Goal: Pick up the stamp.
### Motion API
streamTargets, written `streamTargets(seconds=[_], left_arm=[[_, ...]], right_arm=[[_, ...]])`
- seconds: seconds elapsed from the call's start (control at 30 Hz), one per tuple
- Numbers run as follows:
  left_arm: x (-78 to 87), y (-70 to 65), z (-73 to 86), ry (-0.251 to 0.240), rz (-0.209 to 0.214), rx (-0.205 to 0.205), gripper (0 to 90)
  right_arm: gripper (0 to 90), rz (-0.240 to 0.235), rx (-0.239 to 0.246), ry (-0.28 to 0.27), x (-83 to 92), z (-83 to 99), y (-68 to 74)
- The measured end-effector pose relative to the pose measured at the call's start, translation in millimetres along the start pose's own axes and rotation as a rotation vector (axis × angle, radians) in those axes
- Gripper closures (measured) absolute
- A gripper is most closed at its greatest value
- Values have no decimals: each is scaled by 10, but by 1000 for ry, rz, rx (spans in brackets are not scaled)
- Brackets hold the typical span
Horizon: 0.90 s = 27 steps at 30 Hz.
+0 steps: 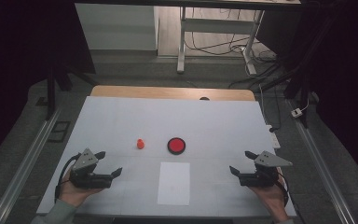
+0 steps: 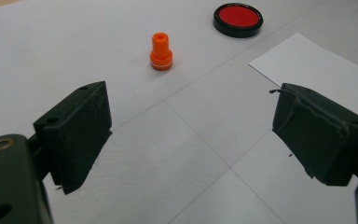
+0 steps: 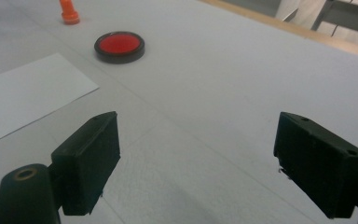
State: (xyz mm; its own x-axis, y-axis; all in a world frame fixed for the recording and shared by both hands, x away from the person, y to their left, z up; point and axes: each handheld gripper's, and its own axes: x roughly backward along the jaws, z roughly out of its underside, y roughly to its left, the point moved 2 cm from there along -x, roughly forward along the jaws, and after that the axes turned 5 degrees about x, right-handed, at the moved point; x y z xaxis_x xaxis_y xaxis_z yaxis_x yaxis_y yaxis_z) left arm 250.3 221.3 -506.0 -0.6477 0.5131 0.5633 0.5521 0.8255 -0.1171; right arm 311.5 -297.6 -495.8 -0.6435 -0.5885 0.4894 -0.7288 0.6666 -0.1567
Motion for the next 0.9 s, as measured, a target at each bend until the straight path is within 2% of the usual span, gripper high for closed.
streamTargets(seconds=[0.07,0.13,0.27,0.37,0.6,0.77,0.9], left_arm=[[10,-18,-1,-4,8,2,120],[-5,-23,5,-2,3,-4,120],[-20,-24,17,1,2,-16,121],[-23,1,2,-10,17,-4,126],[-48,37,-17,-8,19,6,138],[-23,55,-3,-4,-2,22,146],[-24,63,9,-1,-4,30,155]], right_arm=[[159,-23,-20,-3,-7,25,-20],[160,-22,-26,-2,-8,39,-27],[159,-27,-17,14,-34,51,-30],[163,-33,-15,18,-46,53,-22],[176,-26,1,12,-63,19,24],[188,-30,5,-5,-83,-7,45],[191,-36,-13,-6,-86,4,26]])
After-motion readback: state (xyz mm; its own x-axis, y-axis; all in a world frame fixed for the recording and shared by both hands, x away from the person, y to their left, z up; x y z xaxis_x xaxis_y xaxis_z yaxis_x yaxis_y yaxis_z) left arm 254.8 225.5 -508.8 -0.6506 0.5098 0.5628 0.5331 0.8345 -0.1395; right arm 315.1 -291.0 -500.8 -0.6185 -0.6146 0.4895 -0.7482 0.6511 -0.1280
